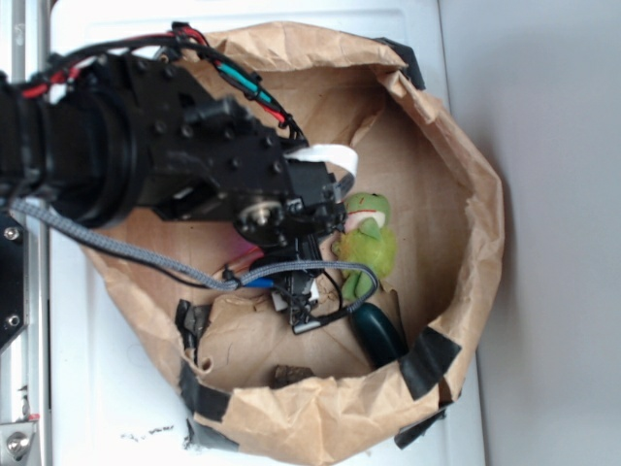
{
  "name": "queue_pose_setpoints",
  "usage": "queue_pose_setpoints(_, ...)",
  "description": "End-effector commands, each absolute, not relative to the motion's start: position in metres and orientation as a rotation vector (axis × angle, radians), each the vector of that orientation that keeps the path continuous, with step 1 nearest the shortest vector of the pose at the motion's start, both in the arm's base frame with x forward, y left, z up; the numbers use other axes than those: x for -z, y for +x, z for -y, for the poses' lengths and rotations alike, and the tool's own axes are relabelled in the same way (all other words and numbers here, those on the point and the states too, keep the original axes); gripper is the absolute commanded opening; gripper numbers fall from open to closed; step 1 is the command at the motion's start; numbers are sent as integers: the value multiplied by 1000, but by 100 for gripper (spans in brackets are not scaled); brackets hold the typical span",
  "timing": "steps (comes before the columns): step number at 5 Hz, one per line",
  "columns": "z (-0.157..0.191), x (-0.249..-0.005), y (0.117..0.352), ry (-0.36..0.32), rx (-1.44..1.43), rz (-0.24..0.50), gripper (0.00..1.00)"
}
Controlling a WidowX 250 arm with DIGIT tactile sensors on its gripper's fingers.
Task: Grab the shell.
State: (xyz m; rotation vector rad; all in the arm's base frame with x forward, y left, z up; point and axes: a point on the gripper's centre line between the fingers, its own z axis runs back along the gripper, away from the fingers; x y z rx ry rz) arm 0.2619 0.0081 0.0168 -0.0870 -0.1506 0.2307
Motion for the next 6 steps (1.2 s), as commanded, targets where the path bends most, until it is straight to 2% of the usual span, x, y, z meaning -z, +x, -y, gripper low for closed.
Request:
queue_pose_setpoints(1,-5,-20,263,-87,-220,219,0)
queue_pose_setpoints(2,-4,-59,265,-153,-215,245,0)
queue_pose_setpoints(3,3,-109,258,-287,-232,263,0)
queue_pose_setpoints(4,7,-159,260,-334,-309,281,0)
queue_pose_setpoints(5,2,-202,254,-338,-311,285,0)
queue_pose_setpoints(6,-7,-207,240,-380,-293,343,0)
